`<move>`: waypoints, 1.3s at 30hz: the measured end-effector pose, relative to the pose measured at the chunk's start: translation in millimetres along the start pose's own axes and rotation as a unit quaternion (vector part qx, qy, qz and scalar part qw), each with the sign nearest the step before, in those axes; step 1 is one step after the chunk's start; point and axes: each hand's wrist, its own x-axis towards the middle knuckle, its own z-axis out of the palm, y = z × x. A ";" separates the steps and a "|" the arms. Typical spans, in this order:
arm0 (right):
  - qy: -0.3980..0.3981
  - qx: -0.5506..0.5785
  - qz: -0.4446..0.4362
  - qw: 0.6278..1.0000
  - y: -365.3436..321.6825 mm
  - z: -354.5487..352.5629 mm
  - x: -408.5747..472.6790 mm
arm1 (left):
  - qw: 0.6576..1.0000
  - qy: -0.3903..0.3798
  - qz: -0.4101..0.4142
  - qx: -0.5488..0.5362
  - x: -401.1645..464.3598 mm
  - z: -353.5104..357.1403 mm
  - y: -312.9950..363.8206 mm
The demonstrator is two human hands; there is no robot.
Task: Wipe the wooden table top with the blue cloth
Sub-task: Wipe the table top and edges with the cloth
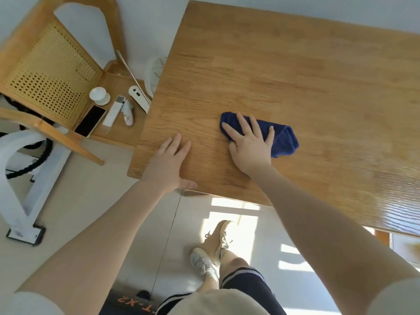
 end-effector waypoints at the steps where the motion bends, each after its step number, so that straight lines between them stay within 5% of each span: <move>1: 0.000 -0.006 -0.014 1.000 -2.5 2.6 -5.1 | 1.000 0.003 0.002 0.003 -0.1 -0.2 0.6; 9: -0.091 -0.051 -0.240 0.965 -26.4 16.4 -48.2 | 0.999 0.037 0.017 -0.018 0.3 1.9 -3.0; 18: -0.054 -0.007 -0.076 0.996 -58.7 8.2 45.3 | 0.993 0.019 -0.004 -0.114 -14.7 -4.4 -22.2; 26: -0.074 -0.047 -0.279 0.956 -74.4 29.1 -40.9 | 0.990 -0.032 -0.132 -0.047 -3.6 -18.8 -39.4; 30: -0.082 -0.033 -0.273 0.958 -84.4 20.6 1.8 | 0.987 -0.053 -0.107 -0.109 -2.4 -21.0 -48.9; 35: -0.040 0.004 -0.089 0.995 -119.4 20.2 50.4 | 0.972 -0.037 -0.042 -0.227 -11.6 -29.5 -82.6; 39: -0.029 -0.018 -0.129 0.991 -157.5 42.0 -3.0 | 0.955 -0.030 0.010 -0.296 -11.9 -37.8 -110.0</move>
